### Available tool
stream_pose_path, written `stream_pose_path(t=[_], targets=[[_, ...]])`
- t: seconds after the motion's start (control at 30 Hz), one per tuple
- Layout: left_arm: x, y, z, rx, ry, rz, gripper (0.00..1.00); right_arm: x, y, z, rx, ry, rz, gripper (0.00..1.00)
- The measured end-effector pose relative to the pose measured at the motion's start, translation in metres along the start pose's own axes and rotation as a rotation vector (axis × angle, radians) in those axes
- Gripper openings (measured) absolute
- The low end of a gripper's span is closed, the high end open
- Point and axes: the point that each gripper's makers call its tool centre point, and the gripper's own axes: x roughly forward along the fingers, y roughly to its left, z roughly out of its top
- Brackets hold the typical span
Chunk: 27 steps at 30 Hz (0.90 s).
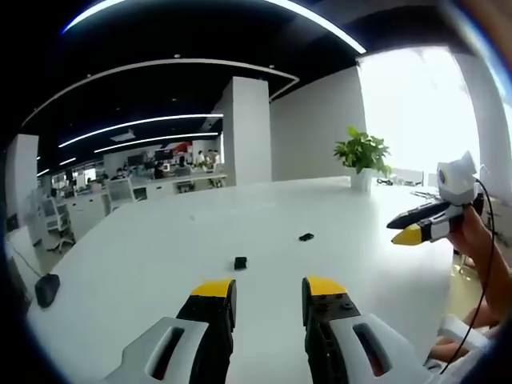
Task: Snap the two parts of the plastic buckle together until the buckle closes and remains connected.
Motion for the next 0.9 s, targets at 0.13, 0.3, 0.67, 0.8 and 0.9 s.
stream_pose_path(t=[0.13, 0.3, 0.67, 0.8, 0.9], targets=[[0.006, 0.007, 0.002, 0.005, 0.000, 0.008, 0.33, 0.004, 0.002, 0.004, 0.000, -0.010, 0.015, 0.35], [0.018, 0.010, -0.005, 0.003, 0.026, 0.005, 0.33, 0.006, 0.003, 0.001, 0.006, -0.003, 0.027, 0.35], [0.043, 0.022, -0.013, -0.006, 0.067, -0.011, 0.32, 0.016, -0.013, -0.005, 0.022, 0.009, 0.022, 0.34], [0.049, 0.026, -0.012, -0.012, 0.070, -0.011, 0.32, 0.022, -0.016, -0.002, 0.022, 0.004, 0.028, 0.34], [0.054, 0.029, -0.011, -0.012, 0.073, -0.013, 0.32, 0.027, -0.018, -0.002, 0.023, 0.013, 0.035, 0.34]])
